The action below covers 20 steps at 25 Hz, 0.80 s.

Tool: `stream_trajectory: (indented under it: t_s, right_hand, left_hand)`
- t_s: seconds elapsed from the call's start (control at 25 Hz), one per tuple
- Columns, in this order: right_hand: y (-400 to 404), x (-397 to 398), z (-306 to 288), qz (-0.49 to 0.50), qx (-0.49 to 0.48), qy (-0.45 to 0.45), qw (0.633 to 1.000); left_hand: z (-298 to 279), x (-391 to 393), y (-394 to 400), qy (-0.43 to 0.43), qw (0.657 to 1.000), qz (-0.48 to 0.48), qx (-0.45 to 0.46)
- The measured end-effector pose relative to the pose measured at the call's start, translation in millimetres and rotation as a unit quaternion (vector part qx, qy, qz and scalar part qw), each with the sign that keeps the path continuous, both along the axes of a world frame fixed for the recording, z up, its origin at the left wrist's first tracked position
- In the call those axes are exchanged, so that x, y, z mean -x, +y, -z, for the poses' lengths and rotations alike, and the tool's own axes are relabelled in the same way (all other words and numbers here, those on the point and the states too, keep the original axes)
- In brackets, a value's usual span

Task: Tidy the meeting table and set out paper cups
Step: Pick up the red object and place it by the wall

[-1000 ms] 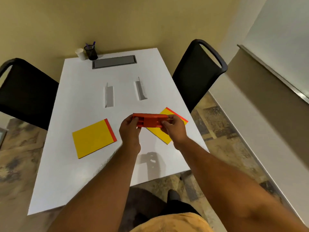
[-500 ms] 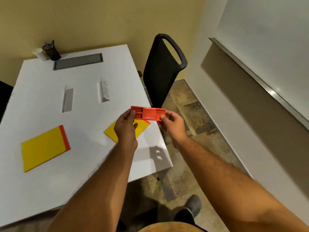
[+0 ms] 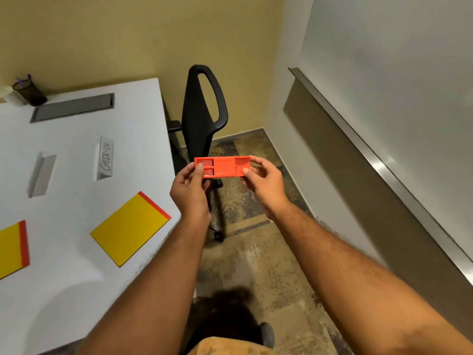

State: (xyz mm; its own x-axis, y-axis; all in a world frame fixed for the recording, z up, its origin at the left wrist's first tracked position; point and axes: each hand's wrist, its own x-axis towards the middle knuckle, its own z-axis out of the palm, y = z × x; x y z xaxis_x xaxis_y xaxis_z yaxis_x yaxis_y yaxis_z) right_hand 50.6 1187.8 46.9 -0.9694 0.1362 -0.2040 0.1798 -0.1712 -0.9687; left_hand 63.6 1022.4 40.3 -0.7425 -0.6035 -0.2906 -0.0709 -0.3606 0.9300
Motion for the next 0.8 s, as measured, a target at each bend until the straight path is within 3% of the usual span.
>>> stream_trajectory:
  t_s: [0.28, 0.48, 0.8]
  right_hand:
    - [10, 109, -14, -0.013, 0.027, -0.004, 1.0]
    - [15, 246, -40, -0.043, -0.018, 0.026, 0.999]
    - [-20, 432, -63, -0.07, -0.018, 0.007, 0.997]
  left_hand:
    - [-28, 113, 17, 0.059, 0.994, -0.037, 0.079]
    - [-44, 234, 8, 0.099, 0.992, -0.04, 0.064]
    - [-66, 396, -44, 0.06, 0.995, 0.006, 0.083]
